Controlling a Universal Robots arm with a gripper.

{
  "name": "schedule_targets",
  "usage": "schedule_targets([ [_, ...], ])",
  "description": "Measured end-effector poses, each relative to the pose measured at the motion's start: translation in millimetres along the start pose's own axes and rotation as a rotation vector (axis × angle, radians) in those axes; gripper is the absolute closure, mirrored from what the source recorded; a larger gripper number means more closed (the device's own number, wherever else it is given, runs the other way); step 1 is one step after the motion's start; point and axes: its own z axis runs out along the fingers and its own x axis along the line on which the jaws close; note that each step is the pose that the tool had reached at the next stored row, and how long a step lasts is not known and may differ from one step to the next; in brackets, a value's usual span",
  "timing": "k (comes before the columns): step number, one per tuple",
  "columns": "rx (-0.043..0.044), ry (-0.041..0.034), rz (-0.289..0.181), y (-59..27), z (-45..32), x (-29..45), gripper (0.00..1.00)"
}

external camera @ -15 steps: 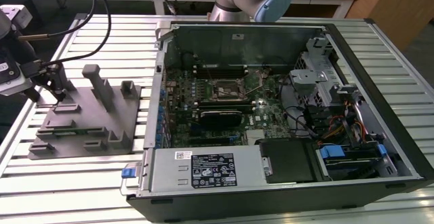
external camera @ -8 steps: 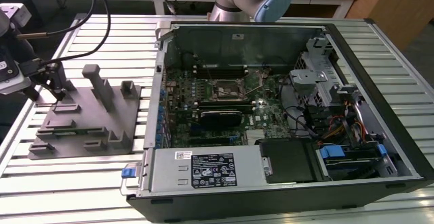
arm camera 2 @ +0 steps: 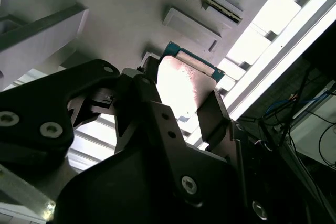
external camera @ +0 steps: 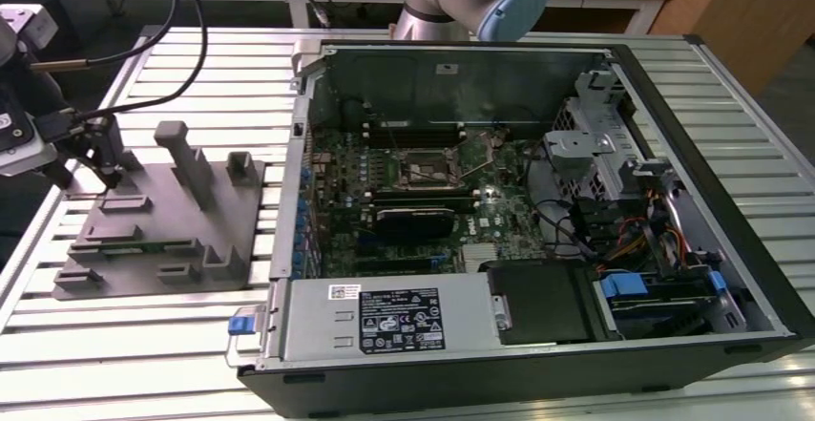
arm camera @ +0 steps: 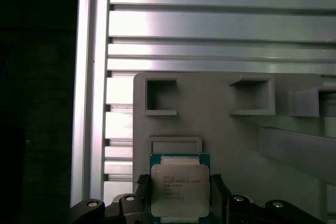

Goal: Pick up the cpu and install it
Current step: 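Pick up the cpu and move it towards the insertion slot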

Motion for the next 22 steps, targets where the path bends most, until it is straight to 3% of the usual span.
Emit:
schedule_targets([
  [22,0.0000,0.0000,0.000,0.8,-5.7,0.2,0.46],
])
